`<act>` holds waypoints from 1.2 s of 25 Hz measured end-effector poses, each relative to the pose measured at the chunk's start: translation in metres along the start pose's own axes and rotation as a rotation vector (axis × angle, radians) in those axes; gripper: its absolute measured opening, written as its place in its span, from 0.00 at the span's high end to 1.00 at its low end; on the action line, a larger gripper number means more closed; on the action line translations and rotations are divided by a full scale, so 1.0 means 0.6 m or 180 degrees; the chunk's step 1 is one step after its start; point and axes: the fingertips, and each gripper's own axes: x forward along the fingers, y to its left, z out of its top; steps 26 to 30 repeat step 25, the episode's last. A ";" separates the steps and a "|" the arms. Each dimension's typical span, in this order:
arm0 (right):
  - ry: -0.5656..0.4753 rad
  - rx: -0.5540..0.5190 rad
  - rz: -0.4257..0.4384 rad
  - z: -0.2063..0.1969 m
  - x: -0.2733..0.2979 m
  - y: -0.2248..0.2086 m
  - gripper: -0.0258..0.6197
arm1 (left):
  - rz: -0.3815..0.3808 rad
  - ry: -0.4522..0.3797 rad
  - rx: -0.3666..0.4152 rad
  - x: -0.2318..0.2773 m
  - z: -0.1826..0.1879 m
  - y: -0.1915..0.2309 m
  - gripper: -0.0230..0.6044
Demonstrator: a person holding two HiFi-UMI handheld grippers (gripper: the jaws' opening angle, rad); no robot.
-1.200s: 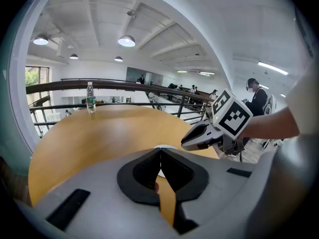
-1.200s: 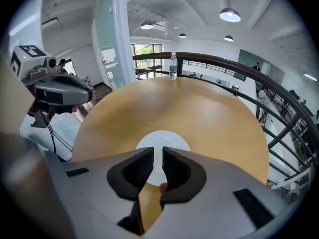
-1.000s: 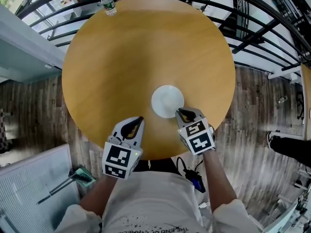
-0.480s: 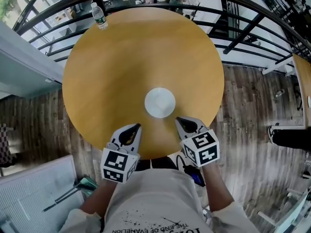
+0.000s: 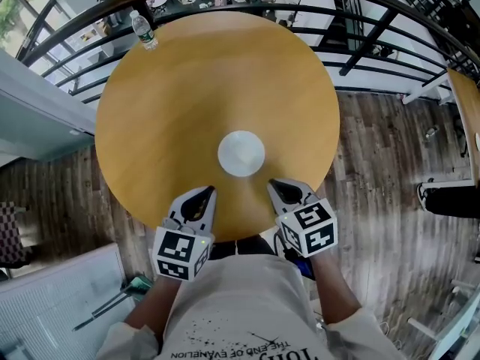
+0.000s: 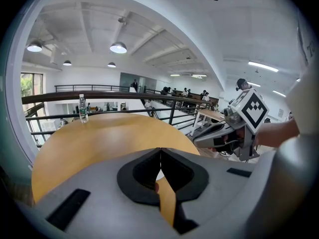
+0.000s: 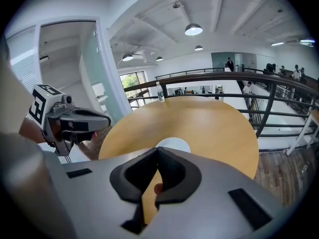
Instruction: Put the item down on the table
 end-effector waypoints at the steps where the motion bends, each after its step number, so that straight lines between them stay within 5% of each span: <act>1: -0.0001 -0.0016 -0.0004 0.000 0.000 0.000 0.92 | -0.0001 0.0003 0.0004 0.001 0.000 -0.001 0.93; 30: -0.0025 -0.0075 0.0070 0.008 -0.001 0.011 0.92 | 0.0010 0.0010 -0.0011 0.000 -0.001 -0.005 0.93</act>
